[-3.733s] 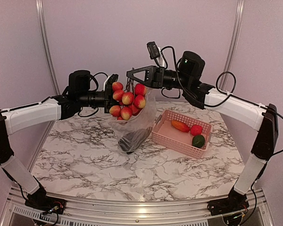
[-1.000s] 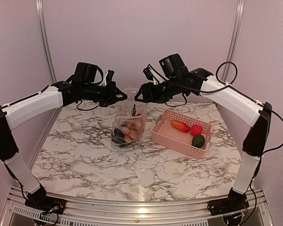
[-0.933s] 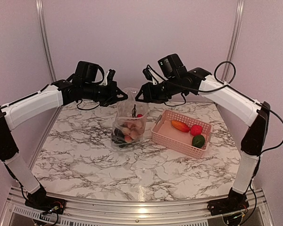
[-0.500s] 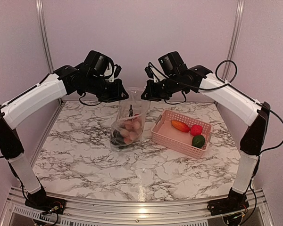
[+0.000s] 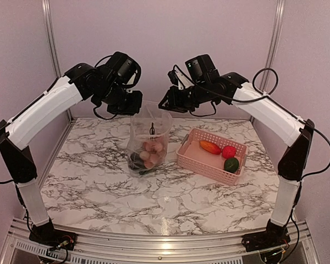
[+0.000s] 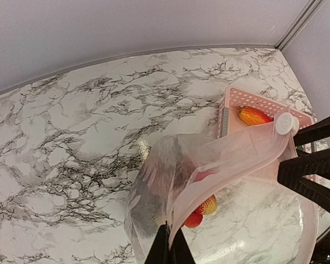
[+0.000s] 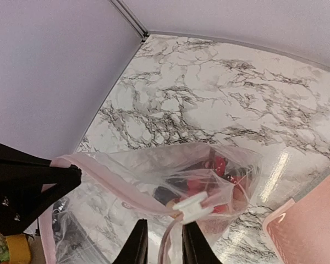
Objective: Place the food in the zip-top bag and seal the zipper
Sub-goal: Adjust the zipper food storage bag at the center of the board, then pick up the fake fruit from the bin.
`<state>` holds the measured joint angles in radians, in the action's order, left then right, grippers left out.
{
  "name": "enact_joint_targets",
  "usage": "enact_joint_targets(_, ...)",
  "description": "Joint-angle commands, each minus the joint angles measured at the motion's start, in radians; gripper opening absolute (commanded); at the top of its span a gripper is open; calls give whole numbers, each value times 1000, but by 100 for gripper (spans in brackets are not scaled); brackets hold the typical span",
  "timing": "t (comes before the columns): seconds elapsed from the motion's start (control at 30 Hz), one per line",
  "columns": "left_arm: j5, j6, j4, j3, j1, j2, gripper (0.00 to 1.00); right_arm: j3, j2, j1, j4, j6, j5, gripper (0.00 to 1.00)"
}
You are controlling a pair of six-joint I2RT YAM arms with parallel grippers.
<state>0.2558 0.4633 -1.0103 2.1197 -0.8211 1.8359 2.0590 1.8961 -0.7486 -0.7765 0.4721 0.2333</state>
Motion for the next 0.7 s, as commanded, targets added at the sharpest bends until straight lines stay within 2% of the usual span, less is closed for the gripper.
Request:
enact_joint_targets(0.0, 98, -32, -65, 51, 5, 9, 0, 103, 17, 26, 14, 20, 87, 30)
enact_joint_targets(0.13, 118, -44, -66, 48, 21, -11, 0, 56, -67, 114, 10, 49, 127, 41)
enact_joint_targets(0.27, 122, -61, -64, 48, 25, -21, 0, -98, -175, 217, 11, -9, 68, 48)
enact_joint_targets(0.47, 25, -76, -37, 4, 25, 0, 0, -377, -246, 350, 30, -101, 25, 46)
enact_joint_targets(0.67, -33, -61, -16, -4, 25, 17, 0, -473, -225, 388, -39, -170, -71, 40)
